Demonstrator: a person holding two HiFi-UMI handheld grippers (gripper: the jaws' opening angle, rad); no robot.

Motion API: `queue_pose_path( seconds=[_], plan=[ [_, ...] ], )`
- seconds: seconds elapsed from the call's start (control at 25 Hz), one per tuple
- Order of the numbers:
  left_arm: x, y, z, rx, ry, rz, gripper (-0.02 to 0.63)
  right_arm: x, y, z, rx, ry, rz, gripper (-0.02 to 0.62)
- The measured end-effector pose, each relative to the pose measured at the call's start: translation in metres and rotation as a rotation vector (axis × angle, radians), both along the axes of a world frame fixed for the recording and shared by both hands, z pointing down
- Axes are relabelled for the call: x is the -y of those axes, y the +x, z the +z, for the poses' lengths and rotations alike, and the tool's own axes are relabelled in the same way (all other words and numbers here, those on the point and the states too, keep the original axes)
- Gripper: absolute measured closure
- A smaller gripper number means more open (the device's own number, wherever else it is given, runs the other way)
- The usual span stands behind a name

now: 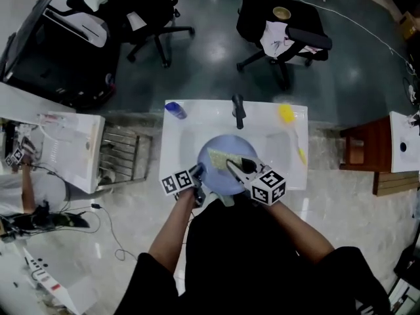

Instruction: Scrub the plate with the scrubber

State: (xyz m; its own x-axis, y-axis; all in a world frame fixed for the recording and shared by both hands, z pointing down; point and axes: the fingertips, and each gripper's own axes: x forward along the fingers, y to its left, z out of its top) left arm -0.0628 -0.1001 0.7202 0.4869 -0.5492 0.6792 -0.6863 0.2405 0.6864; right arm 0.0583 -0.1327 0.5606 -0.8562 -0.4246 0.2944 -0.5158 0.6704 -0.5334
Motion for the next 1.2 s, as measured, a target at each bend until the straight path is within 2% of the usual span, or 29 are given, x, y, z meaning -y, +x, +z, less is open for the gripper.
queue_pose_path(
  seconds=[0.28,0.44,0.56,0.72,0.84,1.0,1.2],
  plan=[
    [-0.021,-0.017,-0.038,-0.055,0.072,0.004,0.578,-0.019,-0.063,-0.003,-0.035,0.030,-0.077,0.532],
    [-0.033,-0.032,-0.056,-0.039,0.122,0.040,0.578,-0.032,-0.096,0.000,-0.079,0.075,-0.155,0.532],
    [-0.041,-0.042,-0.065,-0.041,0.148,0.045,0.578,-0.037,-0.114,0.003,-0.099,0.095,-0.174,0.532],
    [-0.049,-0.055,-0.074,-0.075,0.165,0.017,0.578,-0.039,-0.126,0.008,-0.142,0.128,-0.165,0.531],
    [-0.052,-0.059,-0.079,-0.090,0.185,0.014,0.578,-0.039,-0.128,0.012,-0.222,0.186,-0.158,0.529],
    [-0.057,-0.054,-0.087,-0.105,0.200,0.050,0.578,-0.035,-0.128,0.013,-0.323,0.270,-0.122,0.529],
    [-0.054,-0.044,-0.093,-0.122,0.203,0.055,0.578,-0.026,-0.122,0.011,-0.388,0.362,-0.074,0.529]
  ],
)
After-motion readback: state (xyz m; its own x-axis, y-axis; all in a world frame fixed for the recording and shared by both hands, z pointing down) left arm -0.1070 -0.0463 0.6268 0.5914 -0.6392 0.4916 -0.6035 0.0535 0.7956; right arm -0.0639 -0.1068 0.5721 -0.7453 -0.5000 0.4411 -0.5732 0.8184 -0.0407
